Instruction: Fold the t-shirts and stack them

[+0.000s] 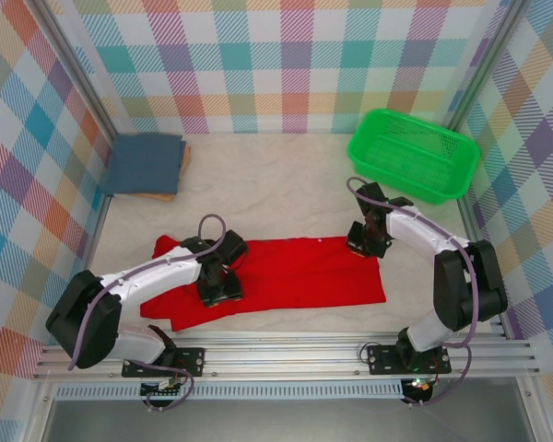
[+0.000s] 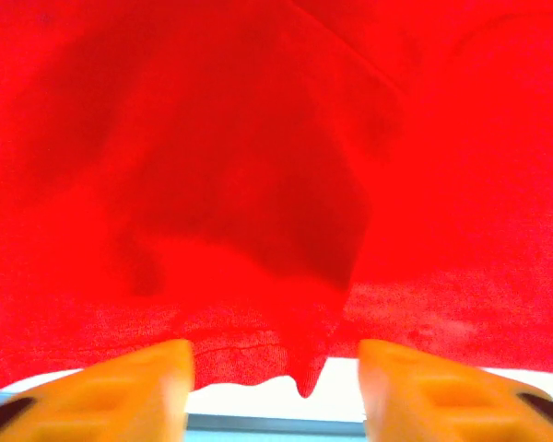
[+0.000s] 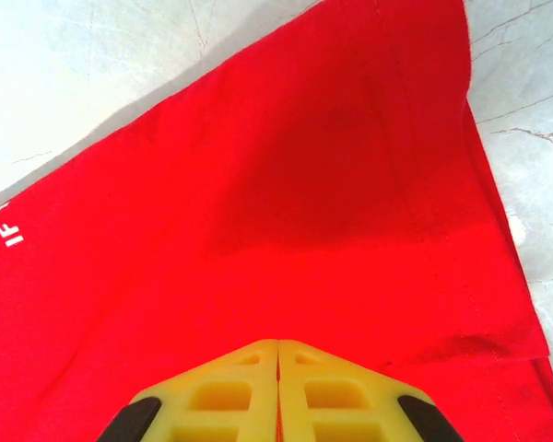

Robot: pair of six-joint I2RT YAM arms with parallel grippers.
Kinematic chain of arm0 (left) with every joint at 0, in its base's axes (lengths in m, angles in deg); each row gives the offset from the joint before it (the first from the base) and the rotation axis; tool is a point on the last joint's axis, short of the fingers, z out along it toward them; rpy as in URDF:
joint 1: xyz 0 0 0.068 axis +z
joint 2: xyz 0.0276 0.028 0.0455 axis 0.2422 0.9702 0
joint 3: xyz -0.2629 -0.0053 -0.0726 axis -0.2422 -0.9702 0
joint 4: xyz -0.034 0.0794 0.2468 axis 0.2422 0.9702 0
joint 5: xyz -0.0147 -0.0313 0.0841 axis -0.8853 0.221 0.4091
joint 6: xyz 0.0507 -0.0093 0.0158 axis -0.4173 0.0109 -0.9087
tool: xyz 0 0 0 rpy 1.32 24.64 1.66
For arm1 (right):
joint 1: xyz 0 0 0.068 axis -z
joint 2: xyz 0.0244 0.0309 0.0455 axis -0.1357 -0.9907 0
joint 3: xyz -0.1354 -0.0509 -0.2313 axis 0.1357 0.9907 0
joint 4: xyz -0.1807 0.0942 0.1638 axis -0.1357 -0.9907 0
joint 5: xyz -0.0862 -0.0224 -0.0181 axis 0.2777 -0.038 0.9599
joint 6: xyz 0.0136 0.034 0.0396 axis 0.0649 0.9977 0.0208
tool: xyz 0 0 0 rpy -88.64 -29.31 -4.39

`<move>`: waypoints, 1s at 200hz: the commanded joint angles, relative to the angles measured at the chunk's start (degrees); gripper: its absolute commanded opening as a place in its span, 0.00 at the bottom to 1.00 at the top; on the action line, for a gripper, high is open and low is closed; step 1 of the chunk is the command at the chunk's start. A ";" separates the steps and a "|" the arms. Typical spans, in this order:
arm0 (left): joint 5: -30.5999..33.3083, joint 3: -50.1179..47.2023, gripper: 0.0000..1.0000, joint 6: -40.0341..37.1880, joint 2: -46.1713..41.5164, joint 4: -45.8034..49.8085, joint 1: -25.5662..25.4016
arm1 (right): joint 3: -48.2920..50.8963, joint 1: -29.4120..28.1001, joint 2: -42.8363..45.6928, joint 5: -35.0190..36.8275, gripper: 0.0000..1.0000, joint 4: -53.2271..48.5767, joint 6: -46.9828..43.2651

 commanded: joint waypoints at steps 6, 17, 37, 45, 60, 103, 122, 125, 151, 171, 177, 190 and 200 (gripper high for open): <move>-0.10 6.41 0.60 -1.86 -2.36 3.60 3.76 | 0.63 0.31 0.16 0.51 0.09 0.10 0.13; 0.83 8.36 0.58 -4.28 -2.68 6.16 10.53 | 0.42 0.64 -0.01 0.18 0.09 0.48 0.16; 1.53 10.17 0.54 -9.67 -1.90 6.69 26.51 | -0.82 0.98 -1.19 -0.03 0.09 0.98 -0.28; 1.42 10.60 0.54 -11.38 -1.31 4.85 32.27 | -1.44 1.08 -1.94 -0.12 0.09 1.13 -0.50; 2.88 11.54 0.54 -13.95 1.99 0.47 39.34 | -2.15 1.62 -3.62 -0.55 0.09 1.94 -1.01; 1.68 14.98 0.55 -15.45 11.72 -13.36 46.11 | -5.36 4.76 -7.00 -0.81 0.13 3.34 -2.38; 3.05 17.47 0.53 -16.74 15.44 -11.57 46.42 | -8.59 4.92 -9.28 0.15 0.14 1.73 -3.64; 3.55 17.52 0.52 -16.97 15.71 -11.31 46.42 | -8.94 5.05 -9.68 0.32 0.14 1.56 -3.75; 6.04 16.43 0.49 -18.80 16.12 -12.40 47.09 | -10.80 5.99 -12.51 0.84 0.14 1.48 -3.52; 5.53 15.89 0.46 -19.34 16.23 -14.34 47.90 | -12.30 6.18 -14.58 1.62 0.14 1.07 -3.39; 5.35 15.81 0.45 -19.46 16.56 -14.74 48.09 | -12.90 6.18 -15.35 2.09 0.13 0.49 -3.38; 4.54 15.86 0.41 -19.74 17.76 -15.73 48.17 | -14.31 6.13 -17.09 3.95 0.12 -1.62 -2.95; 4.14 15.98 0.35 -19.74 18.50 -16.22 48.18 | -14.95 6.20 -17.95 5.60 0.12 -2.82 -2.78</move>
